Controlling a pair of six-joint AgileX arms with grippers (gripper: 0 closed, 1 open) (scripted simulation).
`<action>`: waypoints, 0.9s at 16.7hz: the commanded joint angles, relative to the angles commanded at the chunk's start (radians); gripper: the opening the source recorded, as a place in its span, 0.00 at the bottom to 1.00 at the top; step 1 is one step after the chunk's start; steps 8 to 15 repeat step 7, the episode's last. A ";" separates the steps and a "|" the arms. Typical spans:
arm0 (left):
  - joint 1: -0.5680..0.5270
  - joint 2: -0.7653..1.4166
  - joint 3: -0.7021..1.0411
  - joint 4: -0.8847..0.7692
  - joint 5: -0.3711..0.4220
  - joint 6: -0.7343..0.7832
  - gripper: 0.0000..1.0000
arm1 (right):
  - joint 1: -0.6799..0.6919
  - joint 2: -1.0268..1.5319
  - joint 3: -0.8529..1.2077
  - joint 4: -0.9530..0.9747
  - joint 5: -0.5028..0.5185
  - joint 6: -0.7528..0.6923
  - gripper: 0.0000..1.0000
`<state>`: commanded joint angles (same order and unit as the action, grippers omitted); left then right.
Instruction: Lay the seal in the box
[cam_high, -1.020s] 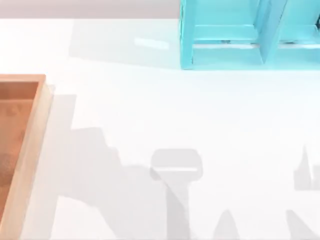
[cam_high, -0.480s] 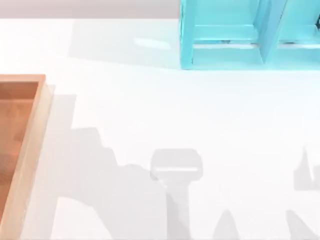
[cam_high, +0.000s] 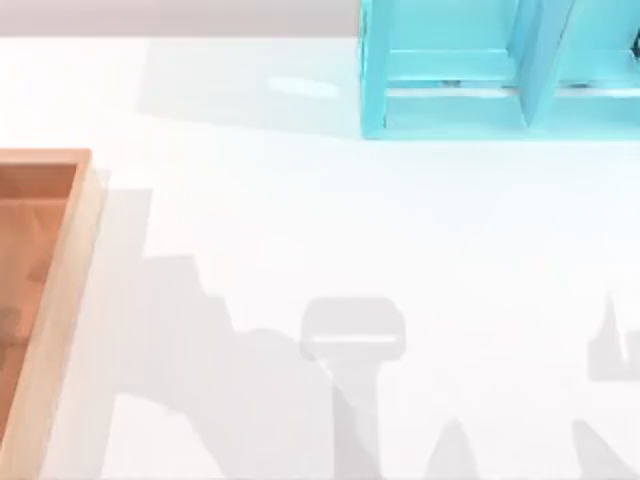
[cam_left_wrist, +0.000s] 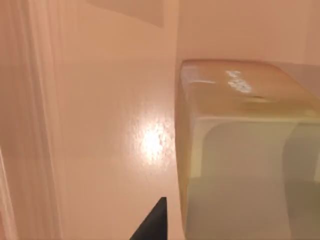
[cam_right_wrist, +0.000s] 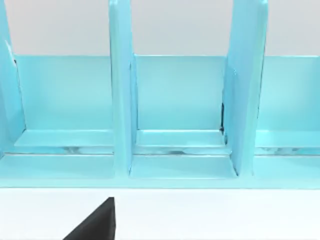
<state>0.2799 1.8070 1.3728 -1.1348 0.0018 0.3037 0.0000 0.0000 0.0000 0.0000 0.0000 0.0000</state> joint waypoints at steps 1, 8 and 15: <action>0.000 0.000 0.000 0.000 0.000 0.000 0.98 | 0.000 0.000 0.000 0.000 0.000 0.000 1.00; 0.000 0.000 0.000 0.000 0.000 0.000 1.00 | 0.000 0.000 0.000 0.000 0.000 0.000 1.00; 0.000 0.000 0.000 0.000 0.000 0.000 1.00 | 0.000 0.000 0.000 0.000 0.000 0.000 1.00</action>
